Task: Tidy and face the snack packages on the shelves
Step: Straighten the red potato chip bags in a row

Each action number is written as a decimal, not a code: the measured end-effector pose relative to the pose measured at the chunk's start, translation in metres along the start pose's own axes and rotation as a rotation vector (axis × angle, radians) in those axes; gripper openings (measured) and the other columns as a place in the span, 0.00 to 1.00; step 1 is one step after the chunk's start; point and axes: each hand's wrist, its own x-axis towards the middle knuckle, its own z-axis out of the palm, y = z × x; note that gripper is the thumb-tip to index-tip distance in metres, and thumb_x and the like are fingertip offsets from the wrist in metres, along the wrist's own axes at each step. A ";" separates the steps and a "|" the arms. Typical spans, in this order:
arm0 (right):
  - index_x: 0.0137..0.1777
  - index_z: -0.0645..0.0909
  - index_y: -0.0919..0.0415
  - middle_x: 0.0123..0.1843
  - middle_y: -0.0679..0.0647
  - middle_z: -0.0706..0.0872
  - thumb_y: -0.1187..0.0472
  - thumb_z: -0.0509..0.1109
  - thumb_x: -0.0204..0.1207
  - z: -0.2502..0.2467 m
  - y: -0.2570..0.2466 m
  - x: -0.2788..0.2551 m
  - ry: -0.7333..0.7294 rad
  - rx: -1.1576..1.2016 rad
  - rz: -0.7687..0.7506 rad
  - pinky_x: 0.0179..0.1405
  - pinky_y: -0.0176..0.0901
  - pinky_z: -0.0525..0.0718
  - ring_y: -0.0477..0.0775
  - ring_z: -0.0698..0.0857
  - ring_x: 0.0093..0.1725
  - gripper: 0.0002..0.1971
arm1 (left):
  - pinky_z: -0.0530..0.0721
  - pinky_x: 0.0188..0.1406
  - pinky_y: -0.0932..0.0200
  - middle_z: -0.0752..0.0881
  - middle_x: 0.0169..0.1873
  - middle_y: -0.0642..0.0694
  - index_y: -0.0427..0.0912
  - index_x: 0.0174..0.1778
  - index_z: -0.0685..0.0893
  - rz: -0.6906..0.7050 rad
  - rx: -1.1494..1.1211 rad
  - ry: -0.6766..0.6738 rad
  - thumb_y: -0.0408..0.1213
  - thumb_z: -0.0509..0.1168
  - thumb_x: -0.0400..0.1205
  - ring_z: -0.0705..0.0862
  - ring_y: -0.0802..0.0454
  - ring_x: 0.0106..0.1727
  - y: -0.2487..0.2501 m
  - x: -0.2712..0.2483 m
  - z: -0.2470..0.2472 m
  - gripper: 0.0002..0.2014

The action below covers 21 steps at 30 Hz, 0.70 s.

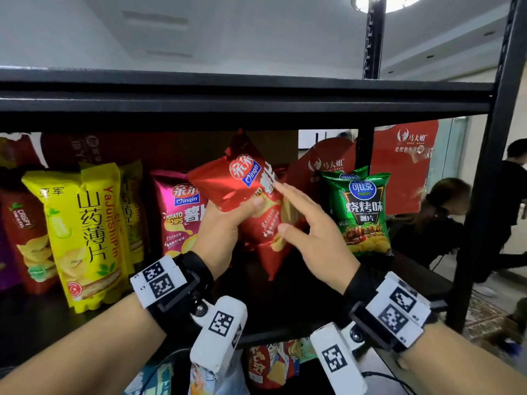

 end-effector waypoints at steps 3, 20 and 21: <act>0.78 0.75 0.56 0.72 0.54 0.83 0.63 0.66 0.85 -0.014 -0.006 0.010 -0.017 0.199 0.155 0.75 0.50 0.76 0.50 0.81 0.72 0.22 | 0.90 0.55 0.42 0.91 0.58 0.38 0.42 0.63 0.87 -0.128 -0.037 0.077 0.42 0.79 0.73 0.92 0.38 0.57 0.006 0.008 -0.004 0.22; 0.59 0.87 0.61 0.57 0.63 0.91 0.67 0.74 0.72 -0.019 0.010 0.008 -0.145 0.468 0.575 0.59 0.62 0.88 0.64 0.91 0.53 0.15 | 0.88 0.61 0.42 0.93 0.56 0.43 0.41 0.67 0.83 -0.310 0.343 -0.111 0.56 0.79 0.70 0.92 0.42 0.57 0.015 0.007 0.002 0.33; 0.55 0.89 0.56 0.56 0.60 0.92 0.67 0.75 0.69 -0.017 0.011 0.008 -0.151 0.446 0.549 0.64 0.59 0.86 0.61 0.91 0.55 0.15 | 0.90 0.58 0.46 0.93 0.55 0.44 0.43 0.66 0.84 -0.286 0.382 -0.154 0.52 0.81 0.70 0.92 0.44 0.56 0.013 0.006 0.004 0.31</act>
